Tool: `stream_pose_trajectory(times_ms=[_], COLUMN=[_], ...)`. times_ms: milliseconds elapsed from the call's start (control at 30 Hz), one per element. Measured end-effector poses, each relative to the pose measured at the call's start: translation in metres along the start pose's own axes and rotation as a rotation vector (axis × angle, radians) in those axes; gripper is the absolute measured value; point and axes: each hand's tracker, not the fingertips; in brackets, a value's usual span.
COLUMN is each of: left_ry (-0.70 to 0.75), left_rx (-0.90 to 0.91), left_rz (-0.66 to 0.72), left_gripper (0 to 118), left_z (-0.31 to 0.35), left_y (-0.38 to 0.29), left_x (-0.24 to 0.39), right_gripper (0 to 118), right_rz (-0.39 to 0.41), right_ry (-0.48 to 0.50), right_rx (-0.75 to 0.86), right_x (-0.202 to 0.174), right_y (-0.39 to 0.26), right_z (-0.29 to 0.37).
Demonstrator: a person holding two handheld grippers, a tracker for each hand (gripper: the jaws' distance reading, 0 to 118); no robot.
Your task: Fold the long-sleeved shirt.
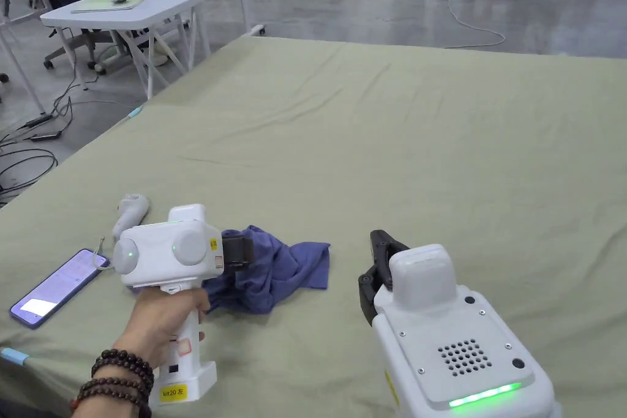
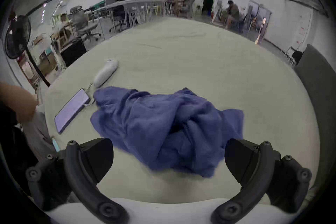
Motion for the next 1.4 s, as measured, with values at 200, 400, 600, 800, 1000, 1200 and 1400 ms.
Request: stream_pose_trajectory(times_ms=[200, 400, 600, 800, 1000, 1200, 1400], left_ry=[0.049, 0.016, -0.068, -0.288, -0.635, -0.833, -0.828], left_rx=[-0.184, -0.068, 0.093, 0.233, 0.247, 0.118, -0.005], left_rz=[0.045, -0.022, -0.002, -0.163, -0.308, -0.494, -0.615], left_gripper=[86, 32, 15, 14, 14, 14, 15], left_z=[-0.057, -0.036, 0.027, 0.112, 0.151, 0.127, 0.080], left_y=[0.018, 0.015, 0.024, 0.044, 0.018, -0.051, -0.122], left_x=[-0.002, 0.015, 0.029, 0.109, 0.261, 0.427, 0.505], right_gripper=[0, 0, 0, 0, 0, 0, 0], right_rz=[-0.001, -0.004, -0.019, -0.048, -0.055, -0.095, -0.115], right_ry=[-0.022, -0.034, -0.070, -0.173, -0.364, -0.597, -0.722], right_rx=[-0.042, -0.069, -0.063, -0.035, 0.004, 0.007, -0.033], right_x=[0.008, 0.016, 0.029, 0.067, 0.125, 0.188, 0.221], right_y=[-0.007, -0.012, -0.010, -0.004, 0.006, 0.005, -0.004], right_z=[-0.014, -0.016, -0.008, 0.021, 0.079, 0.152, 0.196])
